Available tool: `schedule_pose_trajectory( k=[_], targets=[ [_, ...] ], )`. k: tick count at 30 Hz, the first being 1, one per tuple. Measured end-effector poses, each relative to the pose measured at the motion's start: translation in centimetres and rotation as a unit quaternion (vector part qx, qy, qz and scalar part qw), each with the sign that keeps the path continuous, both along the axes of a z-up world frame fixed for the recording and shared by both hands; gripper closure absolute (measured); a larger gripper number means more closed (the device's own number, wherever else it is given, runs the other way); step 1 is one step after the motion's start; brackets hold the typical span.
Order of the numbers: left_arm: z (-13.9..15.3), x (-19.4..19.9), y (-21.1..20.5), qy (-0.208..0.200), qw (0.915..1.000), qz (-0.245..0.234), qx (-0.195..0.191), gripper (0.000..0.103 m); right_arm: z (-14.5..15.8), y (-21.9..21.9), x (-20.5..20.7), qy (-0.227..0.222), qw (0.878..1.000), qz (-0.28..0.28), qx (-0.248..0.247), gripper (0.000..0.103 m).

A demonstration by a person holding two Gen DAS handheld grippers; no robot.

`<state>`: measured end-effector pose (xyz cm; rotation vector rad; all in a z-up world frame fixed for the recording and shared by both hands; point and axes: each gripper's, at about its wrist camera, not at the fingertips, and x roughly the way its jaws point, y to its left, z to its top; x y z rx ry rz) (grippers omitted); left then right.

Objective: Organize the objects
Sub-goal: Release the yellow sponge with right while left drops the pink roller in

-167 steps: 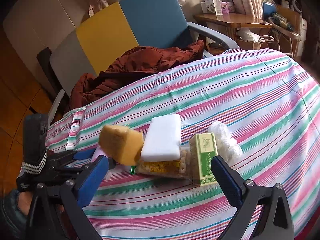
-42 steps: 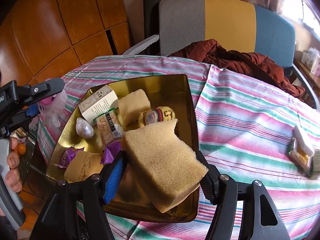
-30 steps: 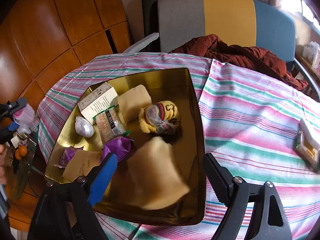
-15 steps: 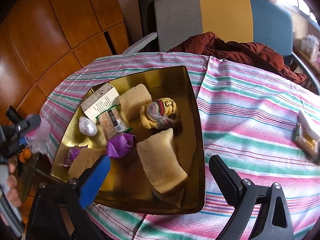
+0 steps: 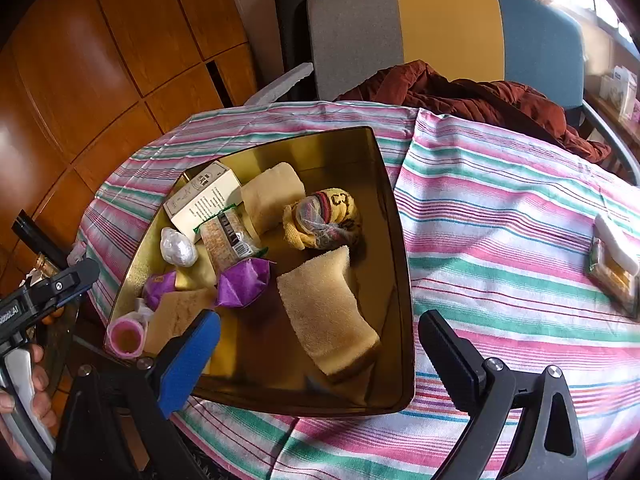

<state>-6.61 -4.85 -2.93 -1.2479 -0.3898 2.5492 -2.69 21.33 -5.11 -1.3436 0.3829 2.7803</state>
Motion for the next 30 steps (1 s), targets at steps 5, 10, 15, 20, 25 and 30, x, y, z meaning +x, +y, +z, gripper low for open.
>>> schedule_pose_trajectory(
  k=[5, 10, 15, 20, 25, 30],
  targets=[
    [0.8, 0.3, 0.4, 0.019, 0.9996, 0.004, -0.019, 0.028, 0.2, -0.2, 0.3, 0.002, 1.0, 0.003, 0.004, 0.003],
    [2.0, 1.4, 2.5, 0.06, 0.9962, -0.009, -0.062, 0.028, 0.5, -0.4, 0.8, 0.011, 1.0, 0.0, 0.015, 0.002],
    [2.5, 2.3, 4.0, 0.078, 0.9925, -0.003, -0.094, 0.028, 1.2, -1.0, 1.3, 0.027, 0.999, 0.003, 0.041, 0.0],
    [2.5, 2.9, 4.7, 0.082, 0.991, 0.002, -0.106, 0.028, 1.7, -1.6, 1.7, 0.038, 0.997, 0.002, 0.071, 0.0],
    [2.2, 3.6, 5.3, 0.084, 0.9897, -0.001, -0.116, 0.028, 2.0, -1.8, 2.2, 0.042, 0.995, 0.003, 0.087, 0.0],
    [2.0, 4.1, 5.8, 0.088, 0.9884, -0.007, -0.123, 0.028, 2.1, -2.2, 2.5, 0.044, 0.994, 0.004, 0.098, 0.0]
  ],
)
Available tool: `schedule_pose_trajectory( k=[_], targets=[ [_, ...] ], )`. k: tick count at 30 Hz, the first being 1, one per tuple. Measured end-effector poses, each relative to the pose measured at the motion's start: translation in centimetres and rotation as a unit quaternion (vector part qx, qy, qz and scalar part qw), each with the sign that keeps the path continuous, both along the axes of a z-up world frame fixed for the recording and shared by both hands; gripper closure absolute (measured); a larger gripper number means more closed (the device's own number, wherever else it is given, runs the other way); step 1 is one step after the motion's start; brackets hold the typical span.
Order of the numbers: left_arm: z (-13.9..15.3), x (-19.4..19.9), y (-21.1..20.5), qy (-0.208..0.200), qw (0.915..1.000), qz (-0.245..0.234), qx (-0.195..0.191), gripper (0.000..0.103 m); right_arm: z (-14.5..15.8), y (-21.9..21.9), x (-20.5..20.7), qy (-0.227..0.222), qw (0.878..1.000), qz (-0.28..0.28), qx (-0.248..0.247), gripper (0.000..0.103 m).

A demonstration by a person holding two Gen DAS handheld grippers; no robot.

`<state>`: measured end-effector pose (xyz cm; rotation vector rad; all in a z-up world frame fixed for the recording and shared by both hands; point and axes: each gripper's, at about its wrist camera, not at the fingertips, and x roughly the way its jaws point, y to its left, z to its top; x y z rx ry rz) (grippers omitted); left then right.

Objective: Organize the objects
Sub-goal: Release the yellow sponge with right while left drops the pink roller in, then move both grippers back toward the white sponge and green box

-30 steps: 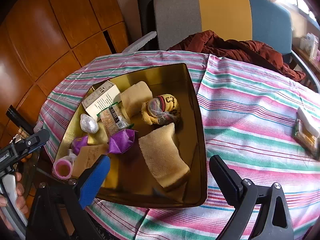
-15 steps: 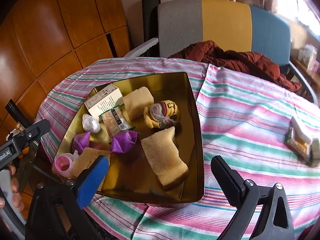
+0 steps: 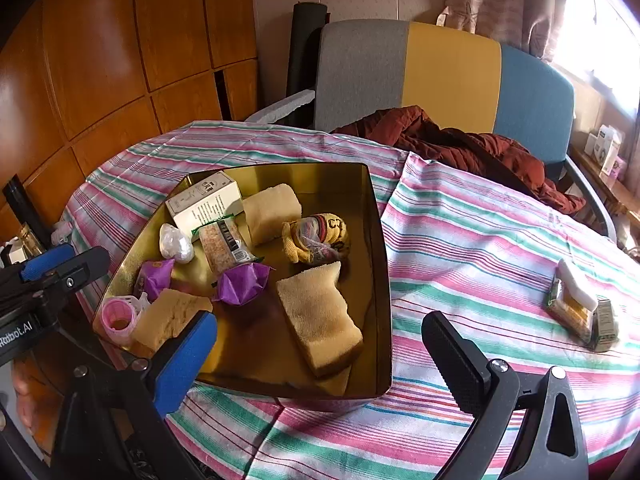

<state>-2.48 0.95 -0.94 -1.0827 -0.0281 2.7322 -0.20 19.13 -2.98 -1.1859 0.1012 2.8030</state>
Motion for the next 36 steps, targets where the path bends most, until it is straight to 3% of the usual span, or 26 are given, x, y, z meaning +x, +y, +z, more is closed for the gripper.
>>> schedule_pose_trajectory(
  k=[21, 36],
  targets=[
    [0.3, 0.7, 1.8, 0.013, 0.9994, -0.025, -0.023, 0.028, 0.3, 1.2, 0.6, 0.003, 1.0, -0.016, 0.013, 0.0],
    [0.1, 0.3, 4.5, 0.003, 0.9971, -0.07, -0.029, 0.028, -0.9, 7.9, 1.6, -0.035, 0.996, -0.085, 0.003, 0.0]
  ],
)
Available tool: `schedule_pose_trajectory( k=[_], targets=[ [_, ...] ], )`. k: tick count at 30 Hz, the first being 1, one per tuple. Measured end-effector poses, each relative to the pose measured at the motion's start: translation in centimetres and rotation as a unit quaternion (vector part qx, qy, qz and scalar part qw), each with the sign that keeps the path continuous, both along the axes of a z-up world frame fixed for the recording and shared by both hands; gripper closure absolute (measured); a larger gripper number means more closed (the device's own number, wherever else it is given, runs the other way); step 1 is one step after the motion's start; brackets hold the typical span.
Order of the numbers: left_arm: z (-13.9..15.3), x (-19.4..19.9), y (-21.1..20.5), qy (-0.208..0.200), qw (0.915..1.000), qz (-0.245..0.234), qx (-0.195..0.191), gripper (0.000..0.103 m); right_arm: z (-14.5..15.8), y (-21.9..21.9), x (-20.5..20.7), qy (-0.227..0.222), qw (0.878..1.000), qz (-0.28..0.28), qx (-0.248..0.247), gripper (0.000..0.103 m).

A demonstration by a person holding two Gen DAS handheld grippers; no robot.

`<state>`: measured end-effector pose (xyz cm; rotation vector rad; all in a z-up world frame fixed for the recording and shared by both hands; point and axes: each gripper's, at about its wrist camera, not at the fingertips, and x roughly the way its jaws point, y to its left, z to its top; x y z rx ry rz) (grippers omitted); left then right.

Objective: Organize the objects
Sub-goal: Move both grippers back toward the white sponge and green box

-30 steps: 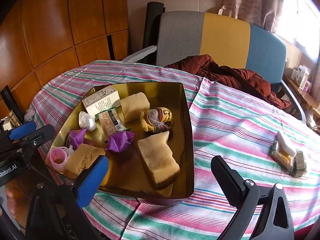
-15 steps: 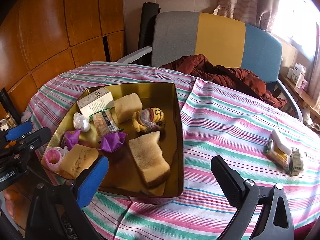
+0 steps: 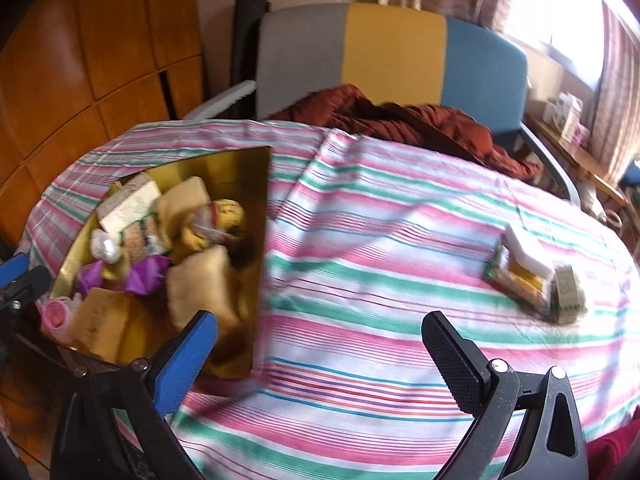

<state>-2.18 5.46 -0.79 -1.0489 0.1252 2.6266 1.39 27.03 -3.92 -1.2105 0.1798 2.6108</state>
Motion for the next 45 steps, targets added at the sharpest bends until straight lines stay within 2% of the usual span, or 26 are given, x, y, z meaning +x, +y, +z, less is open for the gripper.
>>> schedule_pose_trajectory(
  k=[9, 17, 21, 26, 28, 31, 36, 41, 45],
  targets=[
    [0.7, 0.0, 3.6, 0.004, 0.9986, -0.052, -0.003, 0.028, -0.3, 9.6, 2.1, -0.028, 0.993, -0.09, -0.074, 0.0],
    [1.2, 0.2, 7.9, 0.001, 0.9936, -0.113, -0.008, 0.028, 1.8, 19.3, 5.2, -0.021, 0.98, -0.183, -0.073, 0.0],
    [1.5, 0.5, 10.6, 0.0, 0.9892, -0.146, -0.013, 0.028, 2.1, 24.9, 7.0, -0.005, 0.965, -0.249, -0.075, 0.0],
    [2.0, 0.6, 14.6, 0.0, 0.9818, -0.189, -0.018, 0.026, 1.2, 30.1, 9.6, 0.023, 0.939, -0.332, -0.082, 0.0],
    [2.0, 0.4, 16.6, -0.004, 0.979, -0.203, -0.02, 0.02, 0.3, 31.2, 10.7, 0.035, 0.927, -0.361, -0.097, 0.0],
    [1.9, 0.0, 19.9, -0.012, 0.9729, -0.23, -0.019, 0.02, -0.6, 32.6, 11.8, 0.046, 0.91, -0.386, -0.143, 0.0],
    [1.6, -1.0, 26.2, -0.039, 0.9611, -0.273, -0.015, 0.02, -0.6, 32.9, 12.3, 0.066, 0.905, -0.384, -0.172, 0.0],
    [0.9, -2.1, 33.0, -0.073, 0.9454, -0.317, -0.026, 0.02, -0.7, 32.9, 12.7, 0.082, 0.901, -0.376, -0.2, 0.0],
    [-0.3, -3.4, 38.4, -0.099, 0.9371, -0.332, -0.04, 0.02, -0.9, 33.2, 13.3, 0.098, 0.893, -0.376, -0.227, 0.0]
  ],
)
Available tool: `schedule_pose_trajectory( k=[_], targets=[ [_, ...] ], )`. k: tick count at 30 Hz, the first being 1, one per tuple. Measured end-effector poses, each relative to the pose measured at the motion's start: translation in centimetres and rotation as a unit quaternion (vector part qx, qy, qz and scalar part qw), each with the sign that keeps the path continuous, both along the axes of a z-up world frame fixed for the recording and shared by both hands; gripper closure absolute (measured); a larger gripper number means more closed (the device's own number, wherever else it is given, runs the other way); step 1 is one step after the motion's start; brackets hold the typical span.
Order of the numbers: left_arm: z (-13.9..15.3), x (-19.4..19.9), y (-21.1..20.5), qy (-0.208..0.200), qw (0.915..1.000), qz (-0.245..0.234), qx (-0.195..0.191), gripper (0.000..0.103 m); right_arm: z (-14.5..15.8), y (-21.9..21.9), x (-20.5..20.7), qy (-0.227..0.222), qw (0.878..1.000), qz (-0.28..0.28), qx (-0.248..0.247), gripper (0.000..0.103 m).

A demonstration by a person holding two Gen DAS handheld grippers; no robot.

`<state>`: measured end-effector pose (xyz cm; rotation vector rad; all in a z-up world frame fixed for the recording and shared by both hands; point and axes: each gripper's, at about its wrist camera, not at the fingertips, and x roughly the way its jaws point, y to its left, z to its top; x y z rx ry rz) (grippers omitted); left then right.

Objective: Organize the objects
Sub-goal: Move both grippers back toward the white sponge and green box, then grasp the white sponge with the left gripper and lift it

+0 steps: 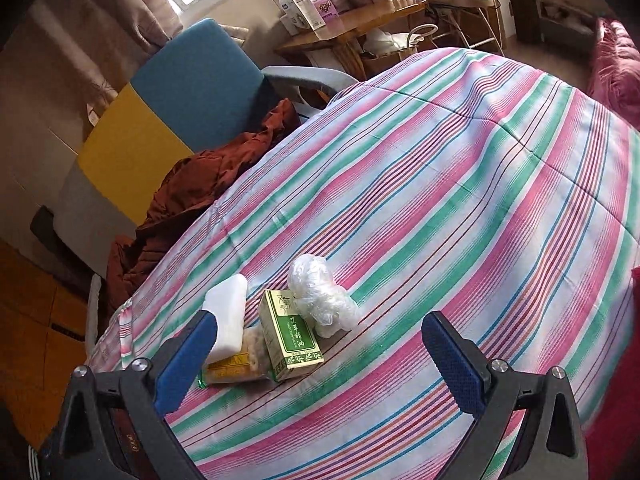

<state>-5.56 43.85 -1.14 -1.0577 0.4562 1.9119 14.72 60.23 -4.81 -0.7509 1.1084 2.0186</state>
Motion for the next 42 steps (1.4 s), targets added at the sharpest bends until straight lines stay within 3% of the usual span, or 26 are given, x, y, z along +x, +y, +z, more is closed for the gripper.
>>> schedule_pose_trajectory(
  k=[3, 6, 10, 18, 20, 21, 22, 25, 31, 35, 42],
  targets=[
    [-1.5, -1.5, 3.3, -0.034, 0.9991, 0.007, -0.024, 0.02, -0.2, 0.4, 0.4, 0.019, 1.0, -0.004, -0.016, 0.0],
    [-2.5, -2.4, 5.8, -0.037, 0.9985, 0.021, -0.034, 0.014, -0.5, 0.7, 0.7, 0.039, 0.999, -0.005, -0.033, 0.0],
    [-5.0, -3.4, 8.9, -0.04, 0.9957, 0.024, -0.08, 0.012, -0.7, 1.0, 1.1, 0.054, 0.998, -0.008, -0.045, 0.0],
    [-7.9, -4.2, 11.9, -0.048, 0.9928, 0.03, -0.105, 0.012, -1.1, 1.0, 0.9, 0.057, 0.997, 0.0, -0.059, 0.0],
    [-8.5, -4.4, 11.7, -0.047, 0.9925, 0.031, -0.108, 0.019, -1.2, 1.0, 0.8, 0.053, 0.997, 0.003, -0.059, 0.0],
    [-8.6, -4.6, 11.4, -0.054, 0.9924, 0.031, -0.106, 0.027, -1.3, 1.0, 0.7, 0.052, 0.997, 0.002, -0.059, 0.0],
    [-9.0, -4.9, 10.8, -0.073, 0.9922, 0.03, -0.097, 0.047, -1.3, 1.0, 0.8, 0.05, 0.997, 0.001, -0.059, 0.0],
    [-8.9, -6.3, 7.7, -0.114, 0.9904, 0.058, -0.053, 0.046, -1.4, 1.2, 0.7, 0.044, 0.997, -0.001, -0.057, 0.0],
    [-6.0, -5.4, 1.2, -0.079, 0.9941, 0.073, -0.013, 0.046, -1.8, 1.0, -0.1, 0.019, 0.998, 0.014, -0.054, 0.0],
    [-5.5, -2.5, -3.1, -0.056, 0.9954, 0.077, -0.012, 0.046, -2.5, 0.5, -1.5, -0.001, 0.997, 0.046, -0.062, 0.0],
    [-8.0, 3.8, -8.2, -0.027, 0.9968, 0.07, -0.028, 0.046, -2.4, 0.2, -2.1, -0.017, 0.997, 0.056, -0.042, 0.0]
  ],
)
